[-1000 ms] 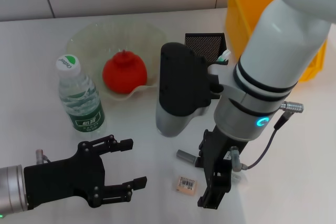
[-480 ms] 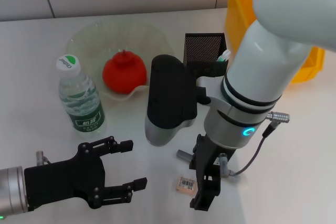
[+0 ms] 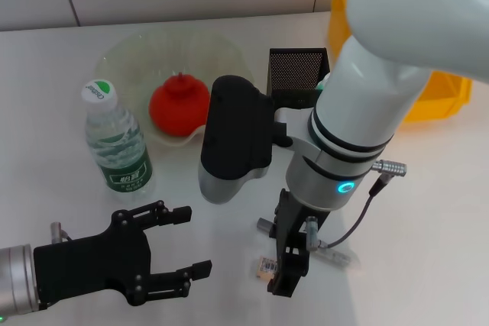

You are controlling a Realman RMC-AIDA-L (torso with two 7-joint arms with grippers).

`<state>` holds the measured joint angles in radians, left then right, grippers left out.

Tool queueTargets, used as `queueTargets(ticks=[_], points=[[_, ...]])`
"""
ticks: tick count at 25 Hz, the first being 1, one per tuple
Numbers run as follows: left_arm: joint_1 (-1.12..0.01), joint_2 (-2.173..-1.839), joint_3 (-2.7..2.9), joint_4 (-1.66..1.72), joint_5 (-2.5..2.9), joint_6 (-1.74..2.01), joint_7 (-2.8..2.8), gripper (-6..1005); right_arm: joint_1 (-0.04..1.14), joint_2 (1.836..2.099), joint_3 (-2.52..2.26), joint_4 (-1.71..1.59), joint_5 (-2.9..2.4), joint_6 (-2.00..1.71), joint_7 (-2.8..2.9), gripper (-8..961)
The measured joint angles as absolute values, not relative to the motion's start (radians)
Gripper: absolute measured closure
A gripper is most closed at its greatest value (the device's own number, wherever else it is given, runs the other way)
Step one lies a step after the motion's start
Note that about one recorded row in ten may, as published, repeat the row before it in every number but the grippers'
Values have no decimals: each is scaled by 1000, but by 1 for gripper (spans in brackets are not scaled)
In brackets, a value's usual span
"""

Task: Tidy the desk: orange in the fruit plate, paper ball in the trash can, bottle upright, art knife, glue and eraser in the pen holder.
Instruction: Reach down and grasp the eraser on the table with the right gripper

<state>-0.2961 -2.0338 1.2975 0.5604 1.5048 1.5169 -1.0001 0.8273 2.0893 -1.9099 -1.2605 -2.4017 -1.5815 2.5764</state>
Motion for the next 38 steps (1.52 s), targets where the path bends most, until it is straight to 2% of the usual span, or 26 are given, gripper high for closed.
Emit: queueTargets(ticks=[15,23,38], points=[[-291,-2028,1298,558,1505,1514,-1000,184,841,2091,-1951,-1244,-2398,-1549,2587,217],[-291,-2028,1298,558,1505,1514,-1000,184,855,2092,-1984,-1209,-2396,-1517,2599,431],[-292,-2030,1298,557,1505,1512,-998,184,883,2092,-2016,-1172,-2393,-1488,2623,460]])
